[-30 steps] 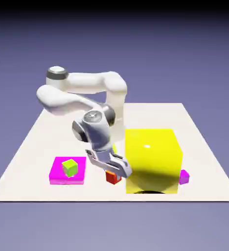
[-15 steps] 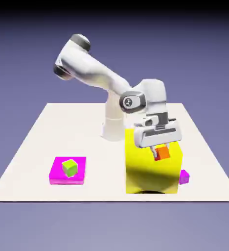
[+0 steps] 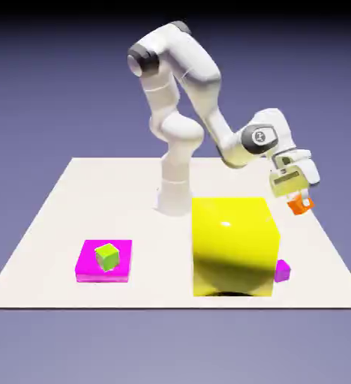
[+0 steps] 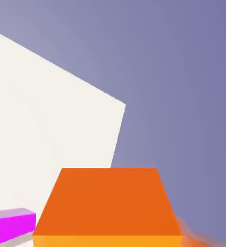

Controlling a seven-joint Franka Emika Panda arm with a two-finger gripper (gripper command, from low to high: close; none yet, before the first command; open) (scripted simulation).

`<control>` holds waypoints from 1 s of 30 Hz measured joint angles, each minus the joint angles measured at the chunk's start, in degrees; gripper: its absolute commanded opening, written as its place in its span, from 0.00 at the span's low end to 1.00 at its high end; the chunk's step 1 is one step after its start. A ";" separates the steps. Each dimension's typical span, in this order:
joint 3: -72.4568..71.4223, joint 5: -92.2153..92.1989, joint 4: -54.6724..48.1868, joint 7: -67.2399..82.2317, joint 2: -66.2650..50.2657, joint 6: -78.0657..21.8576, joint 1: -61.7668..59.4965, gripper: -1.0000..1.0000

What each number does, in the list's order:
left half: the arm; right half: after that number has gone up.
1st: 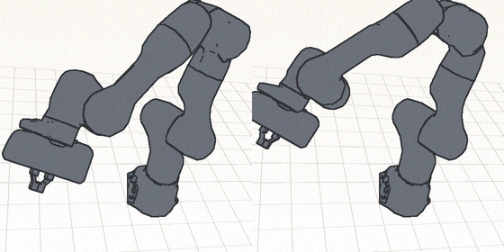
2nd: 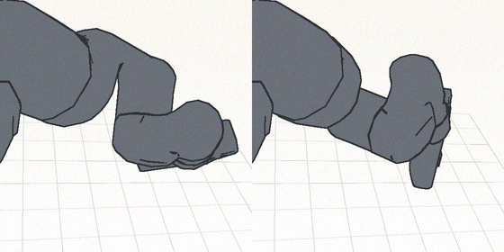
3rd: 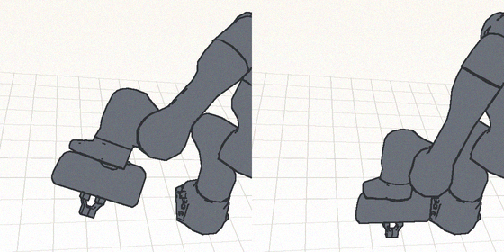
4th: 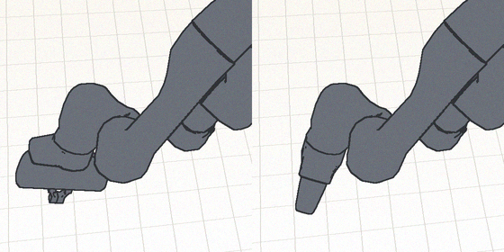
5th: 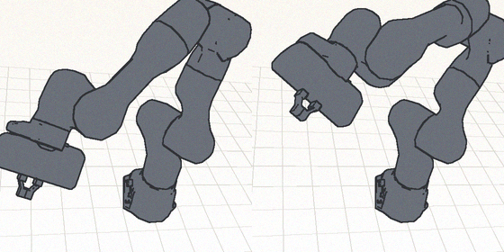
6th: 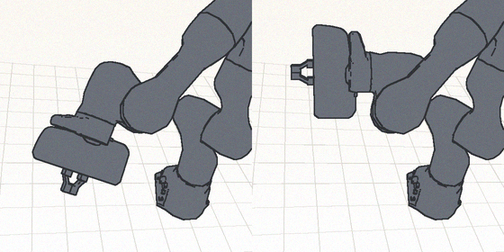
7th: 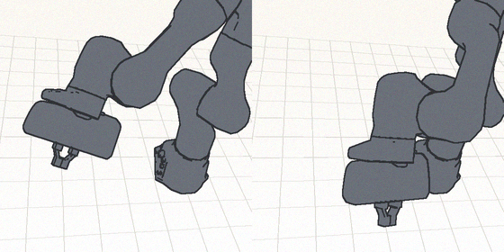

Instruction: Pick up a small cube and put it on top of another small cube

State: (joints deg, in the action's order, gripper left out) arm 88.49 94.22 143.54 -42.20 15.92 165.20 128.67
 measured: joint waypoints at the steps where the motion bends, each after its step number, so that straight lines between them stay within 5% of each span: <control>1: -0.16 0.66 0.76 2.49 -2.06 1.90 0.81 0.00; 23: 37.23 20.72 25.41 42.49 -45.16 37.49 14.56 0.00; 30: 44.90 28.21 27.74 37.28 -41.68 32.88 21.36 0.00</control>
State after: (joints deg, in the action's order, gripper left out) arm 133.39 122.43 171.28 -4.92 -25.76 198.08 150.04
